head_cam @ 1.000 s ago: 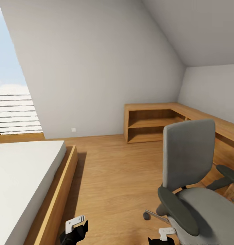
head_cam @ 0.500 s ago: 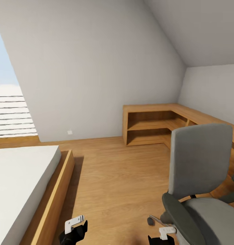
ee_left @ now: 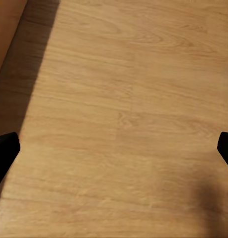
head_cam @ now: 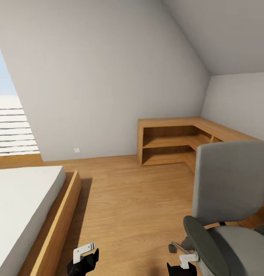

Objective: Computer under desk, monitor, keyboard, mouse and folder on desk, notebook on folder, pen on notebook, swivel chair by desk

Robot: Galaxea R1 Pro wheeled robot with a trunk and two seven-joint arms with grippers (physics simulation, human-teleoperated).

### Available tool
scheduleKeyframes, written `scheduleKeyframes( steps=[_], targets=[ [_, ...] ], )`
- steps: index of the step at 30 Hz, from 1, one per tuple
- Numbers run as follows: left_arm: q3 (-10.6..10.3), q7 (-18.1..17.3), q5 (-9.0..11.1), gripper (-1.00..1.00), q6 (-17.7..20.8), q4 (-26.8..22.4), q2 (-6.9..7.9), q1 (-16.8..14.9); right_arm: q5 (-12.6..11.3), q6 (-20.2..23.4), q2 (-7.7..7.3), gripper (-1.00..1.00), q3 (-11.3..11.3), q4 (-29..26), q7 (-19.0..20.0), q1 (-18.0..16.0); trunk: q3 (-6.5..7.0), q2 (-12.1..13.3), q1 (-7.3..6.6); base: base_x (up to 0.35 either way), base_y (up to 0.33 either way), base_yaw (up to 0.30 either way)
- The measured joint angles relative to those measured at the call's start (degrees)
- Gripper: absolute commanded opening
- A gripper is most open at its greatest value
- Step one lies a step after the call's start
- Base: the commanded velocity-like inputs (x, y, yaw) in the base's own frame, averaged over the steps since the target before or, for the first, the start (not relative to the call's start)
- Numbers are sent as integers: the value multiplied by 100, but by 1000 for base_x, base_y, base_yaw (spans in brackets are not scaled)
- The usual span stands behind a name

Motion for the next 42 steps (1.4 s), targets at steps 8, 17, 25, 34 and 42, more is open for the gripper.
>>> scheduleKeyframes(
  steps=[8, 17, 25, 34, 42],
  targets=[
    [1, -2, 0, 100, 18, 0, 0, 0, 0, -3, 8, 100, 14, -2, -6, 0, 0, 0, 1, 8, -7, 0],
    [8, -2, 7, 100, 19, 0, 0, 0, 0, -25, 18, 100, 29, -17, -8, 0, 0, 0, 1, 0, 0, 0],
    [8, -2, 8, 100, 19, 1, 0, -1, 1, -35, 19, 100, 23, -24, -8, 1, 6, 0, 0, 0, 0, -99],
    [10, -2, 8, 100, 19, 0, 0, 0, 0, -42, 24, 100, 26, -26, -8, 0, 20, 0, 1, 0, 0, -149],
    [19, -2, 8, 100, 21, 0, 8, 0, 0, -41, 27, 100, 39, -21, -8, 0, 20, 0, 1, -31, 82, -4]
  ],
)
